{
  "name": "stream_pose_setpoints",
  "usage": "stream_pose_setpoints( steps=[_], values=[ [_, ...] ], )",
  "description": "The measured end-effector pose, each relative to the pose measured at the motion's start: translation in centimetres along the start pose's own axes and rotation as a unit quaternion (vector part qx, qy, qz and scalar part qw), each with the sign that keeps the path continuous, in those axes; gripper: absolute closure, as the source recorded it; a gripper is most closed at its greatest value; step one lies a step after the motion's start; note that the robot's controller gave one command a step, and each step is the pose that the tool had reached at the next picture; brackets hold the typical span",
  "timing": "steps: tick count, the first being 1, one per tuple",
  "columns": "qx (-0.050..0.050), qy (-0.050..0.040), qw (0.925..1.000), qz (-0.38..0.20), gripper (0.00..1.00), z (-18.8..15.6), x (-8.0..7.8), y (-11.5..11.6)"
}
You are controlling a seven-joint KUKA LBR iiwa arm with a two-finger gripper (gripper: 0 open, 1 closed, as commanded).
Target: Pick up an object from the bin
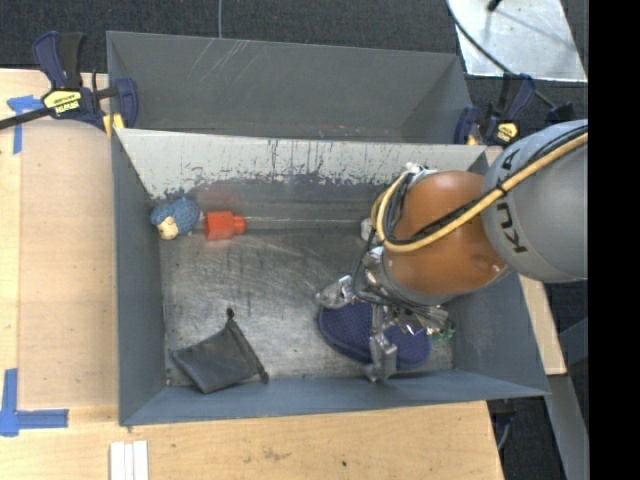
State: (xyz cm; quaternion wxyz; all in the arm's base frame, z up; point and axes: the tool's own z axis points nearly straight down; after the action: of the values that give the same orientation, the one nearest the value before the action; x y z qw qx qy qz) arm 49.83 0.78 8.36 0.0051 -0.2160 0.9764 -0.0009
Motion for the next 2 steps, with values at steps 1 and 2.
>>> stream_pose_setpoints(
  steps=[1, 2],
  values=[
    [-0.003, 0.0013, 0.988, -0.155, 0.0, 1.1, -1.8, -2.6],
    [-0.005, -0.0013, 0.9699, -0.243, 0.0, 1.2, -2.1, -3.7]
  ],
)
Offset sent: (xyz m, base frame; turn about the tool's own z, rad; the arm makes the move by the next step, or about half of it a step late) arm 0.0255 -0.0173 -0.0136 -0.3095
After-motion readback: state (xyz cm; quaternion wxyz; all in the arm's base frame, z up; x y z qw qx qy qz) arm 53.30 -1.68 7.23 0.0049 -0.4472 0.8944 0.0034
